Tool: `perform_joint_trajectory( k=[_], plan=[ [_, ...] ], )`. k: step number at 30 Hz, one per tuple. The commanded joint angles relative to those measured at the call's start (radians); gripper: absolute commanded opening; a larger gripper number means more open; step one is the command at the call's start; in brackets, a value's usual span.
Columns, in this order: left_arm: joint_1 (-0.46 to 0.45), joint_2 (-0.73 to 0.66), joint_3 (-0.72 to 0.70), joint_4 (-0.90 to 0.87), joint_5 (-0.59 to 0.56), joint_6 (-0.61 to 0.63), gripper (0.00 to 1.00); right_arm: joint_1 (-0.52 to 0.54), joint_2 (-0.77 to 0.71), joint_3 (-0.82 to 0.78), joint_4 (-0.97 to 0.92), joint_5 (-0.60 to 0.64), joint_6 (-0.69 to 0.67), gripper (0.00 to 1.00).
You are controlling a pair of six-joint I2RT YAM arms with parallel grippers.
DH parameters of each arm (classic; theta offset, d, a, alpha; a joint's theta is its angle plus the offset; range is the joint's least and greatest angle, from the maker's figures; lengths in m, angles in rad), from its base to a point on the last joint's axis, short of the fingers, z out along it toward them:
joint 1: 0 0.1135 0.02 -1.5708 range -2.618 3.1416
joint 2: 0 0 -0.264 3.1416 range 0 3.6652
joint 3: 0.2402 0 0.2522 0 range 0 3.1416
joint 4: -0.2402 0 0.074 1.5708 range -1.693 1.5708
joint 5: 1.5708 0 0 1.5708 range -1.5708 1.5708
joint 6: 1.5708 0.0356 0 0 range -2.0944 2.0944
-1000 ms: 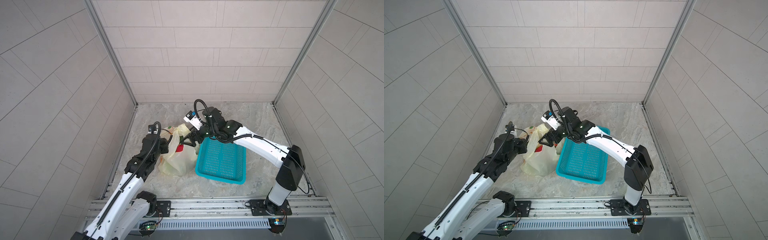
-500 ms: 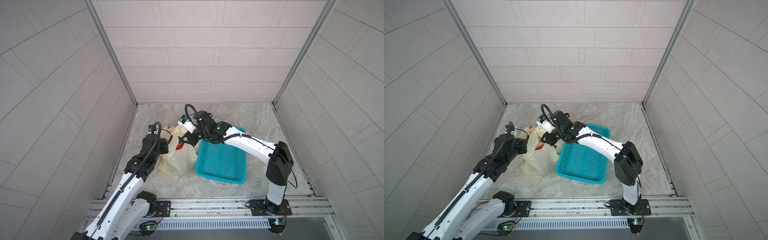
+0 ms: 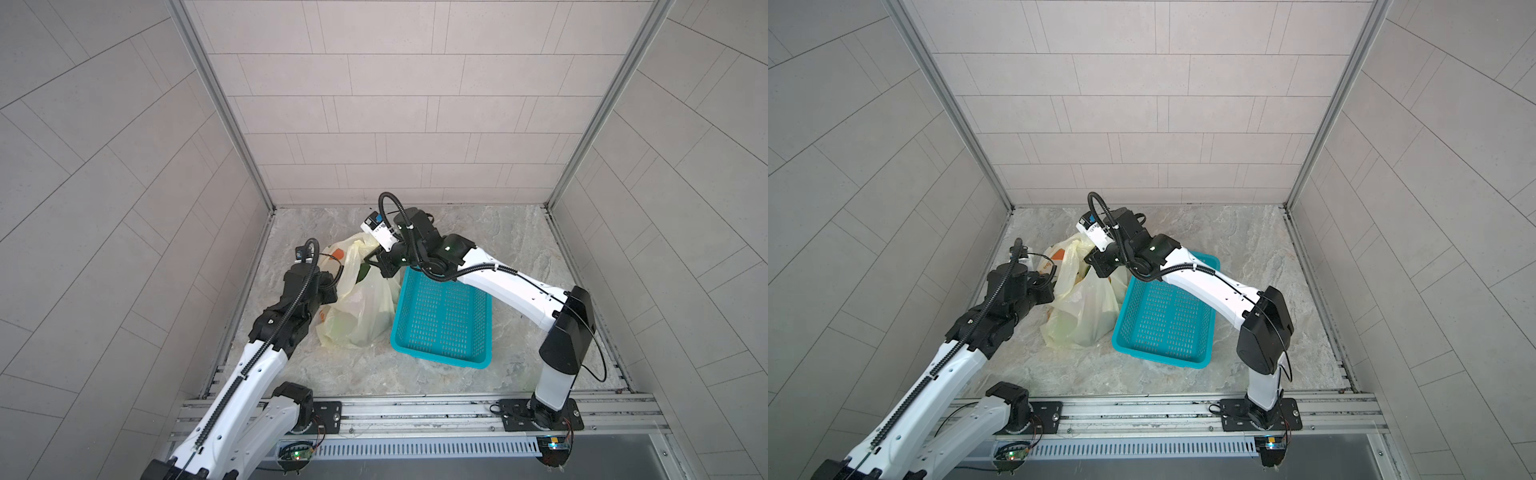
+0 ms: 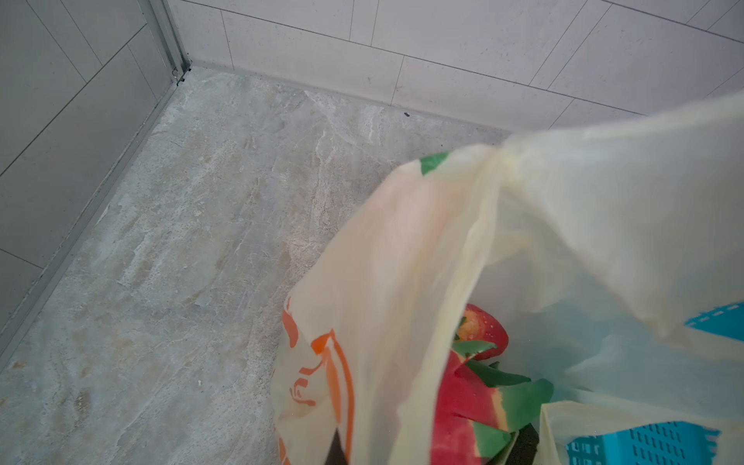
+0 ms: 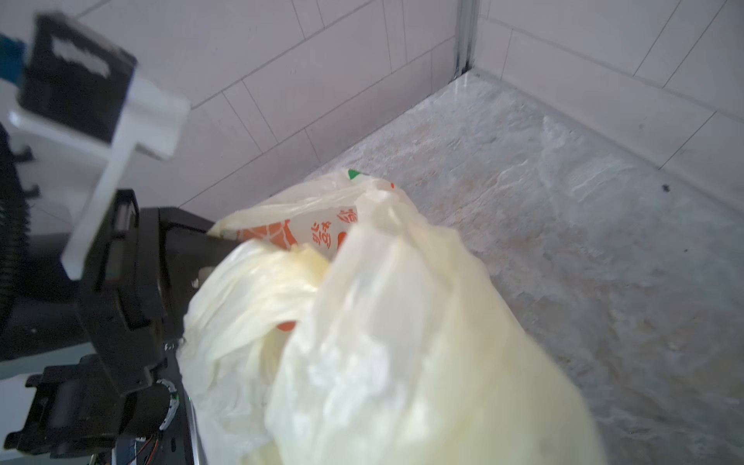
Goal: Place the fruits into the plastic bag
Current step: Shake the plastic bag at the center of the table.
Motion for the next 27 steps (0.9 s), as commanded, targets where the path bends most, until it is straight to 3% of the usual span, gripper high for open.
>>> perform_joint_trajectory(
  k=[1,9,16,17,18,19,20,21,24,27],
  plan=[
    [0.006,0.014,0.049,0.015,0.012,-0.021,0.00,-0.016,-0.053,0.090,0.040,0.021,-0.018,0.00],
    [0.006,0.075,0.081,0.082,0.111,-0.047,0.06,-0.026,-0.034,0.242,-0.030,0.087,-0.086,0.00],
    [0.004,0.140,0.060,0.204,0.250,-0.106,0.15,-0.058,-0.070,0.181,-0.057,0.166,-0.126,0.00],
    [0.004,0.150,0.064,0.214,0.261,-0.109,0.20,-0.064,-0.073,0.158,-0.057,0.166,-0.123,0.00],
    [0.004,0.158,0.071,0.220,0.267,-0.109,0.35,-0.071,-0.075,0.136,-0.055,0.162,-0.119,0.00],
    [0.004,0.162,0.081,0.221,0.276,-0.107,0.52,-0.075,-0.077,0.111,-0.055,0.165,-0.118,0.00],
    [0.004,0.167,0.094,0.217,0.284,-0.096,0.80,-0.076,-0.079,0.087,-0.055,0.168,-0.114,0.00],
    [0.005,0.171,0.110,0.201,0.283,-0.090,0.94,-0.078,-0.080,0.066,-0.054,0.166,-0.112,0.00],
    [0.004,0.171,0.177,0.127,0.214,-0.048,1.00,-0.082,-0.087,-0.006,-0.043,0.166,-0.095,0.00],
    [0.007,0.135,0.202,0.064,0.020,-0.046,1.00,-0.092,-0.106,-0.097,-0.003,0.167,-0.053,0.00]
  ],
)
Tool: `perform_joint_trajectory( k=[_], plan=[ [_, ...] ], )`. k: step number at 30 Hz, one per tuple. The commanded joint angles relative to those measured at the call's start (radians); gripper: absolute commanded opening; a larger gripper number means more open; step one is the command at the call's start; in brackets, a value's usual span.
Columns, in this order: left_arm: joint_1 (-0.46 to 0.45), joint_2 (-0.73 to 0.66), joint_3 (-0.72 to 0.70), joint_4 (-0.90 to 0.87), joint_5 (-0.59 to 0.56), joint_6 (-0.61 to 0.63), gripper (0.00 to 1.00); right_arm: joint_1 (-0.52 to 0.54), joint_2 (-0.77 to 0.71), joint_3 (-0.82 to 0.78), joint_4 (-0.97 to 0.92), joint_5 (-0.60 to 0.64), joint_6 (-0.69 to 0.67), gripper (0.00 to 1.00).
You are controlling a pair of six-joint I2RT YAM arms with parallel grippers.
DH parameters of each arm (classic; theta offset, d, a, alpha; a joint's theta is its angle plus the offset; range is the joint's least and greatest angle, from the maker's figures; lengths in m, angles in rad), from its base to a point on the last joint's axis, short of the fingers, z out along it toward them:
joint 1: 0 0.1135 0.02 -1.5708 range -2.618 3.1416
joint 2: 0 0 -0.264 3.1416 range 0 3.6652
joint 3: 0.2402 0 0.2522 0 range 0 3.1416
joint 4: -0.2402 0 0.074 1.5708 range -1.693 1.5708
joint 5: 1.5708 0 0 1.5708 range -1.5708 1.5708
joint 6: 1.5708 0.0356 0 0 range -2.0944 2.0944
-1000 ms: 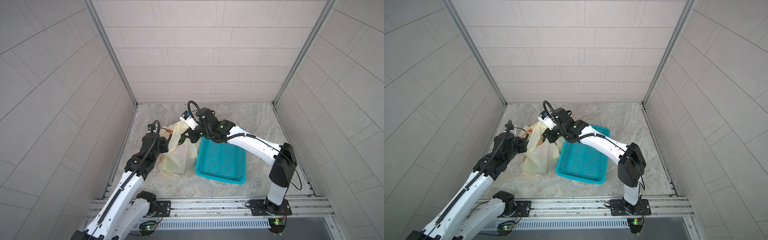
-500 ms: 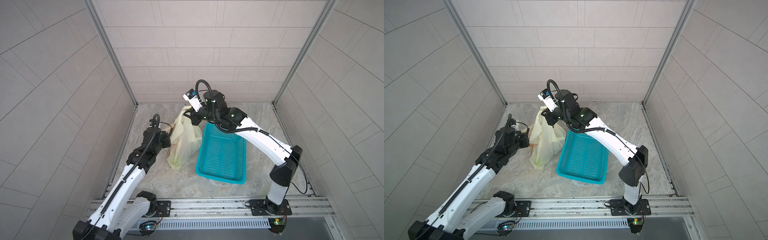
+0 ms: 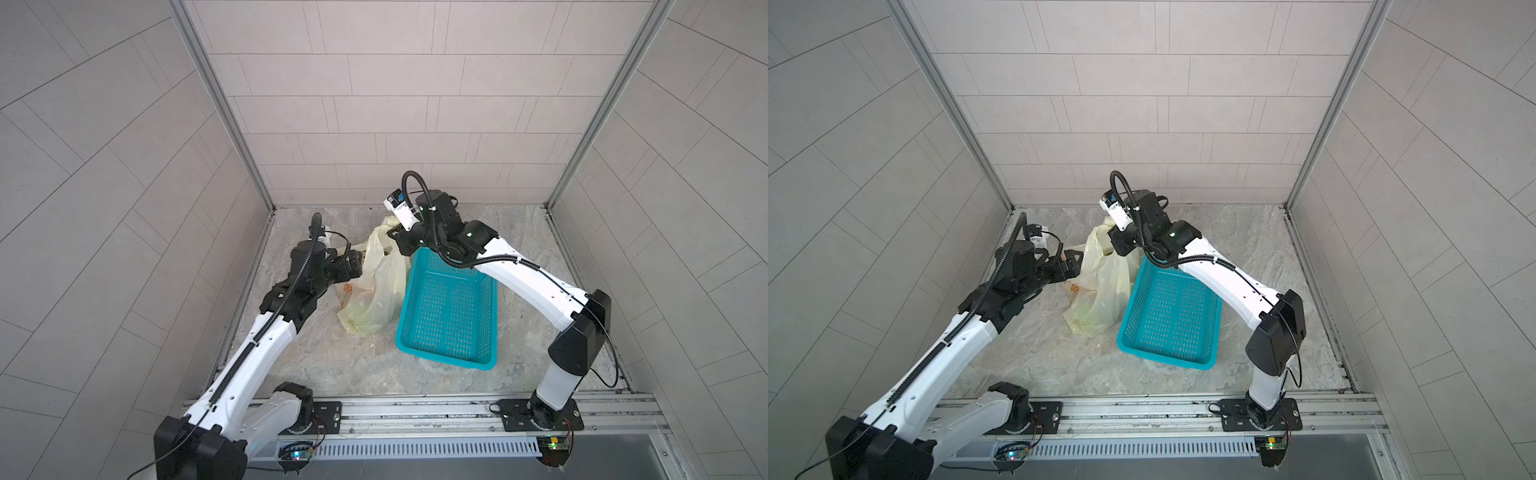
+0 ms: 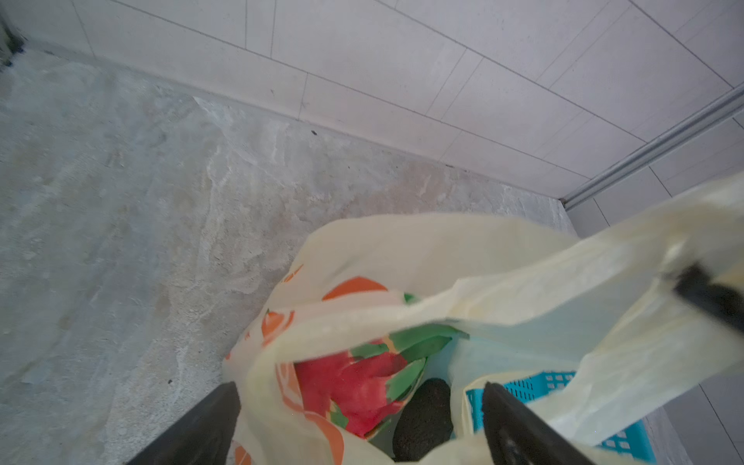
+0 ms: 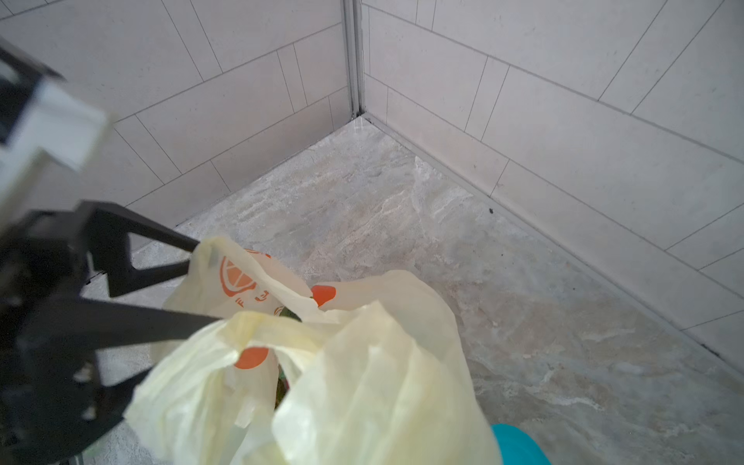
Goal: Place the fruits into the plastic bag
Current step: Shake the plastic bag at the center of the table, then reset both arms
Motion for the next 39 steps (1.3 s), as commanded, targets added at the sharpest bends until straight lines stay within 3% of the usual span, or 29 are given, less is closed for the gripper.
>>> perform_joint_trajectory(
  k=[1,4,5,10,13,14,19,22,26,28,33,35,37,39],
  plan=[
    [0.008,-0.057,0.034,-0.072,-0.238,0.006,1.00,-0.010,-0.049,-0.084,0.059,0.005,0.044,0.00],
    [0.038,-0.108,0.008,-0.112,-0.368,-0.038,1.00,-0.016,-0.074,-0.150,0.097,-0.005,0.078,0.02],
    [0.052,-0.119,-0.001,-0.130,-0.400,-0.056,1.00,-0.018,-0.086,-0.169,0.111,-0.005,0.087,0.10],
    [0.106,-0.134,-0.046,-0.202,-0.501,-0.093,1.00,-0.029,-0.178,-0.236,0.153,-0.002,0.120,0.74],
    [0.134,-0.124,-0.080,-0.218,-0.528,-0.106,1.00,-0.046,-0.260,-0.271,0.158,-0.011,0.135,0.97],
    [0.139,-0.118,-0.090,-0.221,-0.539,-0.112,1.00,-0.054,-0.293,-0.287,0.159,-0.005,0.141,0.99],
    [0.173,-0.085,-0.120,-0.230,-0.617,-0.132,1.00,-0.122,-0.493,-0.440,0.186,0.120,0.179,0.99],
    [0.181,-0.043,-0.122,-0.224,-0.695,-0.120,1.00,-0.181,-0.641,-0.616,0.244,0.349,0.187,0.99],
    [0.197,0.033,-0.136,-0.172,-0.820,-0.107,1.00,-0.257,-0.799,-0.927,0.410,0.744,0.174,0.99],
    [0.202,0.067,-0.169,-0.088,-0.875,-0.068,1.00,-0.298,-0.832,-1.071,0.515,0.863,0.181,0.99],
    [0.203,0.188,-0.261,0.193,-0.953,0.097,1.00,-0.347,-0.779,-1.292,0.660,0.974,0.161,0.99],
    [0.203,0.273,-0.241,0.198,-0.966,0.089,1.00,-0.349,-0.736,-1.324,0.705,1.056,0.160,0.99],
    [0.201,0.350,-0.214,0.180,-0.985,0.052,1.00,-0.353,-0.724,-1.311,0.720,1.041,0.138,0.99],
    [0.202,0.405,-0.194,0.183,-0.962,0.065,1.00,-0.353,-0.680,-1.341,0.851,1.033,0.053,0.99]
  ],
)
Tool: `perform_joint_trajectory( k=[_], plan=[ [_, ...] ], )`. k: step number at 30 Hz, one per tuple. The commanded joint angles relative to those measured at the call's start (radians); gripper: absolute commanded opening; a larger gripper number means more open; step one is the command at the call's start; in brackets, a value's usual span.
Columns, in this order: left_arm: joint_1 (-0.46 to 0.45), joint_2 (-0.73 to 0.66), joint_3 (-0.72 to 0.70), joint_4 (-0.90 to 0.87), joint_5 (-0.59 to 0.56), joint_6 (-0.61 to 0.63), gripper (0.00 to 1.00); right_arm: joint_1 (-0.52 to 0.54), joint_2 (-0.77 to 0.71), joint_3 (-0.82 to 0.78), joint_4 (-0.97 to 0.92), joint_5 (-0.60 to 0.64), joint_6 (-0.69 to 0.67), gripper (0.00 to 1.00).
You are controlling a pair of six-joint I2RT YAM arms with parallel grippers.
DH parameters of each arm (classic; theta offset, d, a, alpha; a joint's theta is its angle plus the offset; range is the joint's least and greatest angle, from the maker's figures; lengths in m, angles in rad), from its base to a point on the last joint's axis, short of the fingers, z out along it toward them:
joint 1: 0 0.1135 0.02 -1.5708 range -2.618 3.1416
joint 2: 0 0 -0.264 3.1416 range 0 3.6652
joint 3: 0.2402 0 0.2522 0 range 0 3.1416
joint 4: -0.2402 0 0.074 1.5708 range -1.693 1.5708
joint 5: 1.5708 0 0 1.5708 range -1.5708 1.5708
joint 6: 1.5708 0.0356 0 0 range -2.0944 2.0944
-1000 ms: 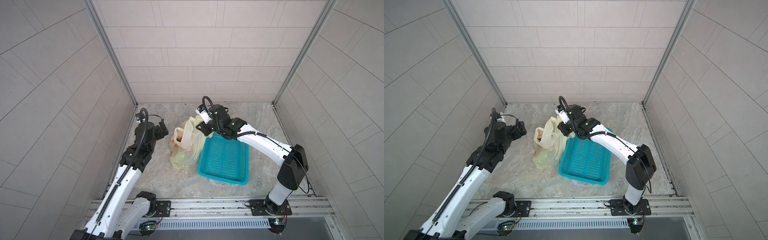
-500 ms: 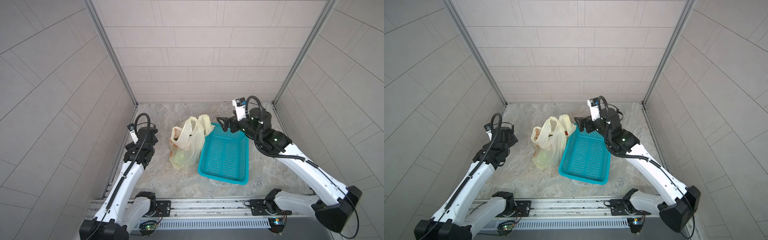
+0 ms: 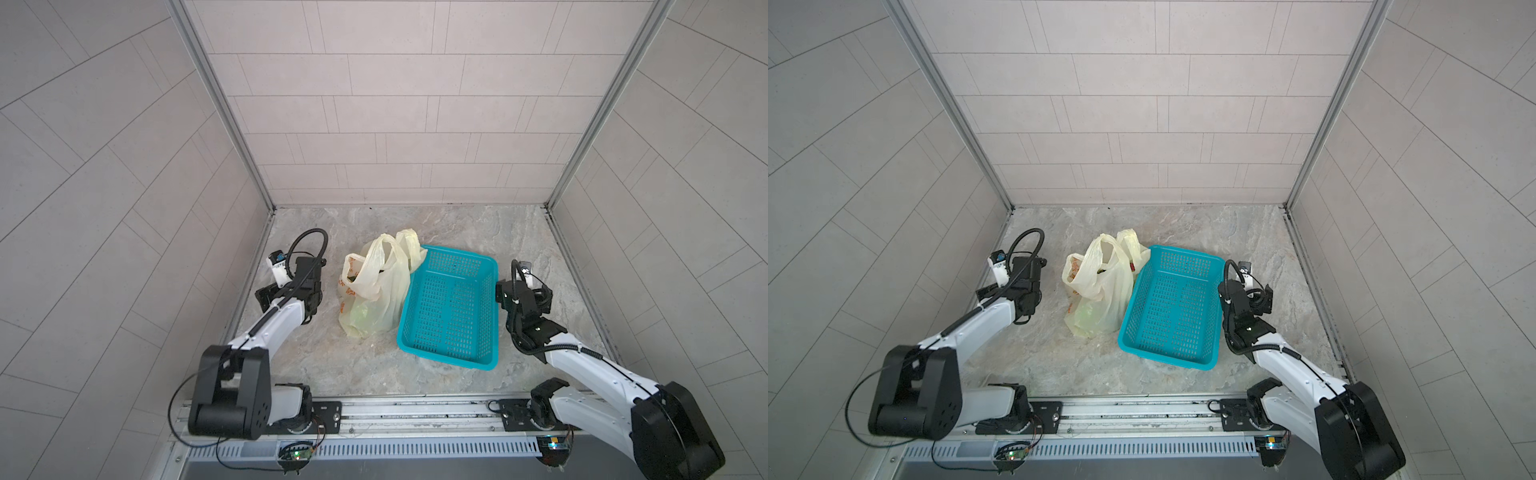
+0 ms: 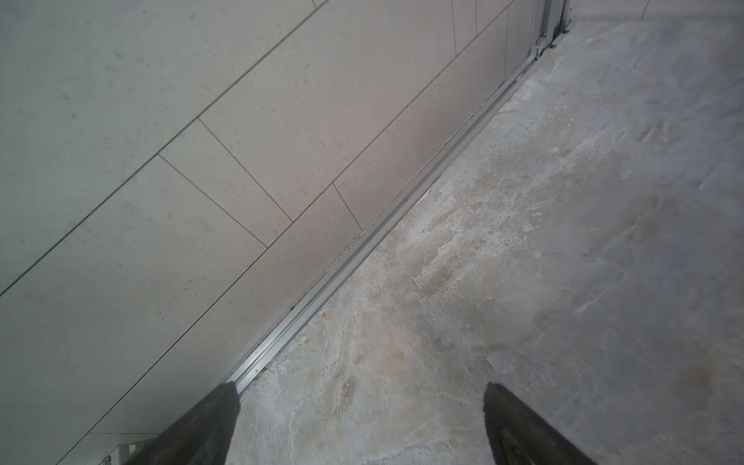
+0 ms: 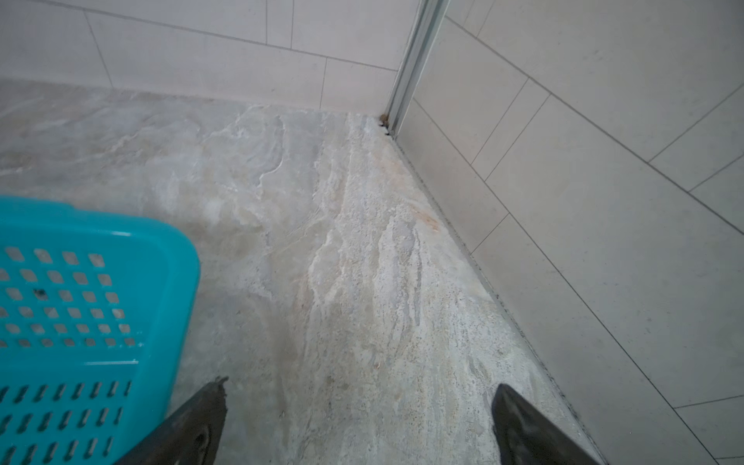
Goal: Place the fruits into the plastic bag
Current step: Reset both arms
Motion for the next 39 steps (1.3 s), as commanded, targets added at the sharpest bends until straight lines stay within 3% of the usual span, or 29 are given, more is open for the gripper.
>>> perform_joint_trajectory(
  k=[1,5,8,14,20,21,23,26,27,30,33,39],
  plan=[
    [0.006,0.065,0.042,0.054,-0.028,0.023,1.00,-0.002,0.064,-0.028,0.239,0.106,-0.113,0.99],
    [0.006,0.129,0.001,0.225,0.017,0.119,1.00,-0.005,0.147,-0.050,0.198,0.166,-0.040,0.99],
    [0.004,0.116,-0.021,0.299,0.042,0.162,1.00,-0.007,0.216,-0.068,0.367,0.133,-0.134,0.99],
    [0.014,0.091,-0.149,0.631,0.156,0.278,1.00,-0.083,0.343,-0.064,0.601,0.010,-0.238,1.00],
    [0.020,0.091,-0.159,0.670,0.230,0.296,1.00,-0.218,0.388,-0.070,0.636,-0.309,-0.172,0.99],
    [0.021,0.090,-0.163,0.671,0.231,0.296,1.00,-0.251,0.443,-0.108,0.751,-0.368,-0.148,1.00],
    [0.021,0.088,-0.165,0.676,0.241,0.298,1.00,-0.281,0.596,-0.156,1.069,-0.409,-0.192,0.99],
    [0.020,0.080,-0.176,0.692,0.275,0.311,1.00,-0.284,0.463,-0.079,0.714,-0.419,-0.151,0.99],
    [0.021,0.078,-0.180,0.696,0.280,0.313,1.00,-0.284,0.467,-0.069,0.703,-0.416,-0.150,0.99],
    [0.021,0.067,-0.194,0.713,0.298,0.319,1.00,-0.283,0.570,-0.114,0.957,-0.443,-0.207,0.99],
    [0.020,0.065,-0.197,0.718,0.319,0.326,1.00,-0.281,0.539,-0.160,0.985,-0.453,-0.185,0.99],
    [0.020,0.075,-0.189,0.716,0.356,0.341,1.00,-0.281,0.574,-0.185,1.080,-0.602,-0.252,0.99]
  ],
)
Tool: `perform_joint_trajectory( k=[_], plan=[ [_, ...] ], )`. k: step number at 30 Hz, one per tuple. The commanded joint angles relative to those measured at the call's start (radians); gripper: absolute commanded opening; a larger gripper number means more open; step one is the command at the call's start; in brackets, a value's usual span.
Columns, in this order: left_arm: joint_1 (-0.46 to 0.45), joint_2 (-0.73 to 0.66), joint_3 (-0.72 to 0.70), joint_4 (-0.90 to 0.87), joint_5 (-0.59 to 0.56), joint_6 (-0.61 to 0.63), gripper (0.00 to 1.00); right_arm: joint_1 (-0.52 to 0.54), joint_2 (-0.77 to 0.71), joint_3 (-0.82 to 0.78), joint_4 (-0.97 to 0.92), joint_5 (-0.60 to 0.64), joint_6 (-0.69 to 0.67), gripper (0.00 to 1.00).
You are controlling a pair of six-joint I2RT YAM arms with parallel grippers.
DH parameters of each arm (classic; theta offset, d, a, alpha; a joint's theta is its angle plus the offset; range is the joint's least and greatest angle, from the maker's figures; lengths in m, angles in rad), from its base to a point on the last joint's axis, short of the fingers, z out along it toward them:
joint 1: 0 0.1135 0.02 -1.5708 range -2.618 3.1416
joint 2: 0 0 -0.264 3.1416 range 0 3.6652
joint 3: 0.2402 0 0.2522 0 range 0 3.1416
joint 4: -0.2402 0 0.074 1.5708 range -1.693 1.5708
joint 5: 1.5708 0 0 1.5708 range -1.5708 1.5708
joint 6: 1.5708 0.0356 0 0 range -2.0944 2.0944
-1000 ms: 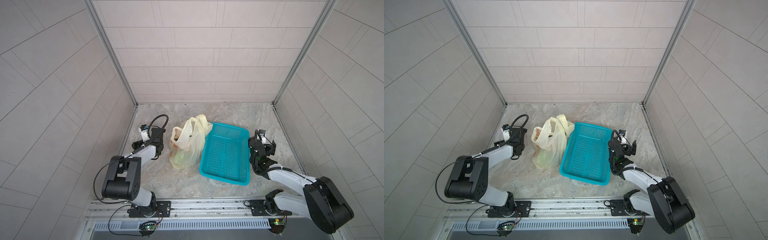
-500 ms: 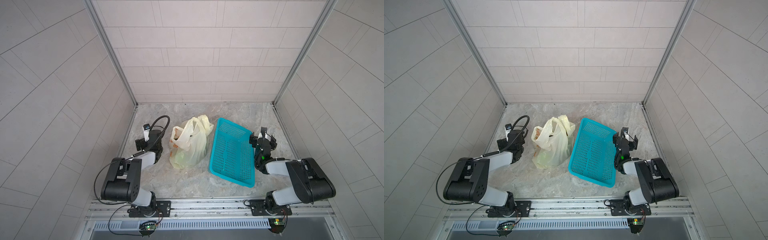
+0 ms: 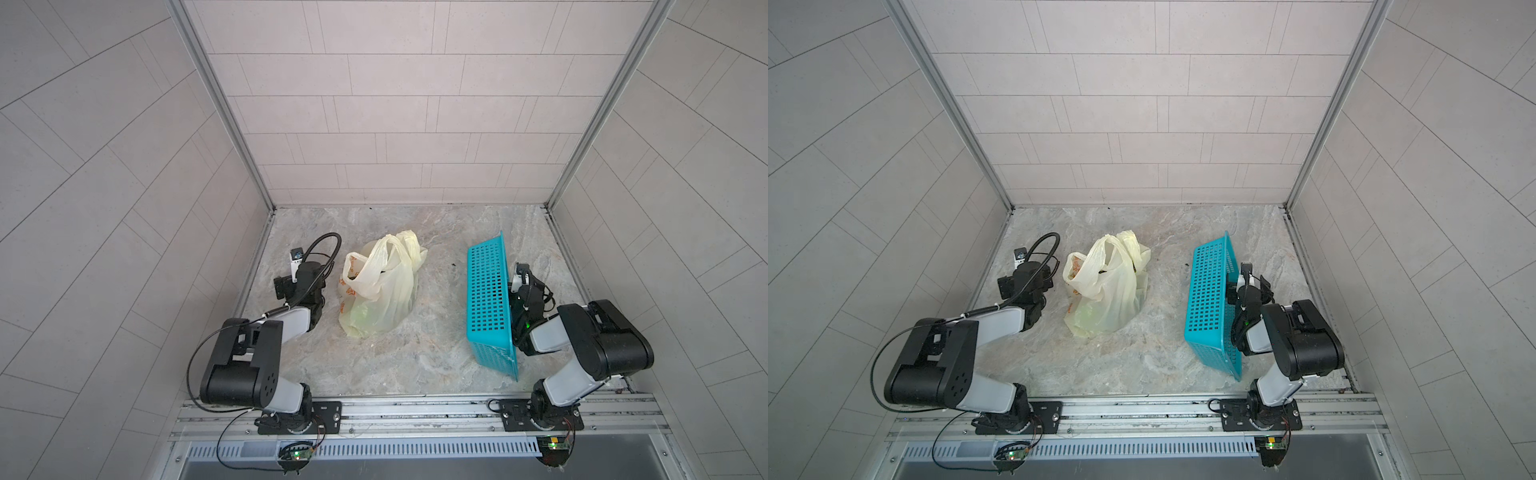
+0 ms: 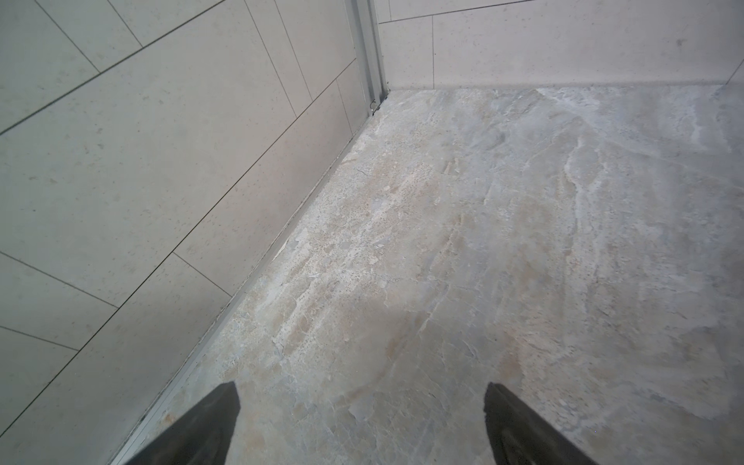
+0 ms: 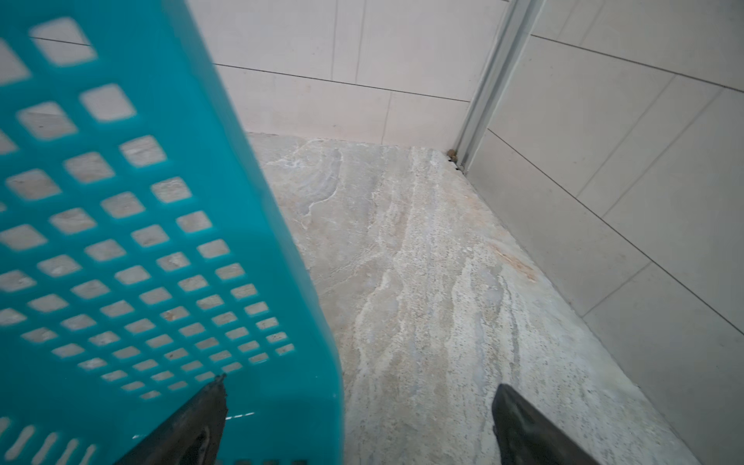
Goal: Place the fruits into the plastic bag
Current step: Reset both arms
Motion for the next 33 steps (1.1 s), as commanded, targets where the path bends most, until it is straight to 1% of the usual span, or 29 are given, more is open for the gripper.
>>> perform_joint_trajectory(
  k=[1,3,5,6,7,9,10,11,12,13,14,16,17,19,21,24,26,33],
  plan=[
    [0.005,-0.013,-0.001,0.028,0.035,0.012,1.00,0.002,0.003,-0.003,0.075,-0.092,-0.045,0.99],
    [0.003,-0.017,-0.005,0.043,0.064,-0.009,1.00,0.002,-0.001,0.000,0.061,-0.094,-0.047,0.99],
    [0.005,-0.022,-0.052,0.148,0.149,-0.034,1.00,0.002,-0.001,0.000,0.060,-0.095,-0.048,0.99],
    [0.003,-0.008,-0.083,0.217,0.214,-0.004,1.00,0.002,-0.001,0.001,0.060,-0.094,-0.047,0.99],
    [0.003,0.022,-0.106,0.298,0.250,0.021,1.00,0.002,0.000,0.001,0.061,-0.096,-0.046,0.99],
    [0.003,0.104,-0.137,0.441,0.262,0.037,1.00,0.002,-0.001,0.000,0.061,-0.097,-0.048,0.99],
    [0.002,0.135,-0.142,0.480,0.272,0.051,1.00,0.002,0.000,0.002,0.060,-0.094,-0.047,0.99],
    [0.001,0.133,-0.133,0.460,0.275,0.053,1.00,0.002,-0.001,0.002,0.059,-0.096,-0.047,0.99],
    [0.001,0.114,-0.109,0.379,0.280,0.046,1.00,0.002,0.000,0.002,0.060,-0.094,-0.047,0.99],
    [0.002,0.106,-0.091,0.336,0.274,0.041,1.00,0.002,-0.001,0.002,0.058,-0.094,-0.047,0.99],
    [0.003,0.113,-0.087,0.333,0.272,0.032,1.00,0.002,-0.001,0.003,0.056,-0.093,-0.047,0.99],
    [0.003,0.141,-0.093,0.387,0.271,0.038,1.00,0.002,-0.003,0.014,0.033,-0.080,-0.041,0.99],
    [0.005,0.136,-0.086,0.364,0.273,0.030,1.00,0.002,-0.007,0.030,0.000,-0.057,-0.036,0.99],
    [0.009,0.140,-0.085,0.370,0.277,0.029,1.00,-0.007,-0.020,0.100,-0.150,0.050,0.013,0.99],
    [0.009,0.136,-0.085,0.361,0.277,0.028,1.00,-0.019,-0.023,0.144,-0.239,0.002,0.009,0.99],
    [0.006,0.134,-0.088,0.367,0.277,0.032,1.00,-0.020,-0.023,0.121,-0.197,0.002,0.011,0.99],
    [0.007,0.135,-0.088,0.369,0.276,0.032,1.00,-0.019,-0.025,0.137,-0.226,0.008,0.008,0.99],
    [0.005,0.134,-0.088,0.369,0.274,0.033,1.00,-0.018,-0.023,0.137,-0.225,0.009,0.008,0.99]
  ],
)
